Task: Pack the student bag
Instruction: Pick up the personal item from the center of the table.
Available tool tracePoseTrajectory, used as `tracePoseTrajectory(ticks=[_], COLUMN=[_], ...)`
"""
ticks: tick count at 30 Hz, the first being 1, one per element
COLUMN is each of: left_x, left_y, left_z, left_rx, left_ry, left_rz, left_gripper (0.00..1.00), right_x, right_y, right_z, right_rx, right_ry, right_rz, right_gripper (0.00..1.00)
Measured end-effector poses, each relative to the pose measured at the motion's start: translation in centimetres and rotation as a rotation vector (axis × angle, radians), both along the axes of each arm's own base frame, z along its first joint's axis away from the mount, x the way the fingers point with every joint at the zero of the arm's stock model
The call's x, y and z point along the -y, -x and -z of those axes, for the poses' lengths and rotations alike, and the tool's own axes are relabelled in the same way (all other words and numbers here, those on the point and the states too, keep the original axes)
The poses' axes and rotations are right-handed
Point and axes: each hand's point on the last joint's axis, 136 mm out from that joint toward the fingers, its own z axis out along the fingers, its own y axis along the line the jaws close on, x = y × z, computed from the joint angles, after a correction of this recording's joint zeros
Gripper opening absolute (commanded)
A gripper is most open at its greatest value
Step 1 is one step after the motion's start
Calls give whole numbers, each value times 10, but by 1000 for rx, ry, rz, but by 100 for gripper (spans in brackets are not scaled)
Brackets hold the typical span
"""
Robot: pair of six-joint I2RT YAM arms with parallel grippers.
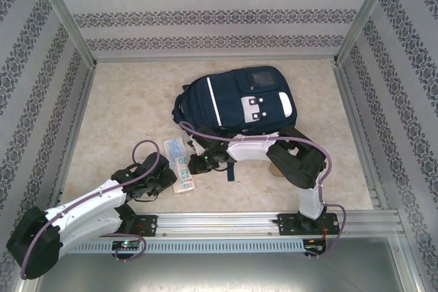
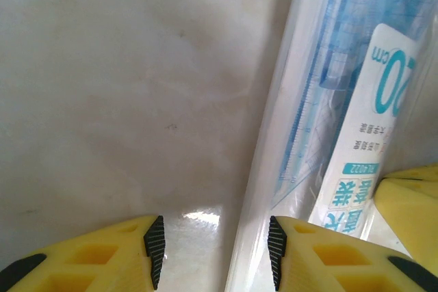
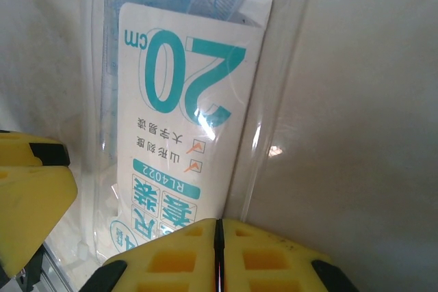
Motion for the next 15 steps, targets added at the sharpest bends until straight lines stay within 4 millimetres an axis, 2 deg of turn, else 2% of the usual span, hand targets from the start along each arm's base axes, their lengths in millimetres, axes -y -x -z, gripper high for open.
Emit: tracePoseTrajectory(ticks=[6,10,13,15], left_x=[14,15,16,18], left_y=[-7,-7,-6,-6], left_z=[-8,-6,-6,-7], left_rx=[65,73,74,74], left_ry=[93,104,115,125], left_rz=[19,22,26,31], left_gripper=[48,48,44,38], right_x=[-6,-12,-17,-19], right_y=[3,4,5,6], right_z=[0,0,0,0], right_rx=[-1,-3,-5,-4], right_ry=[-10,-11,-13,-16], right_rz=[-12,-20,-27,-31], right_gripper=[9,9,9,9])
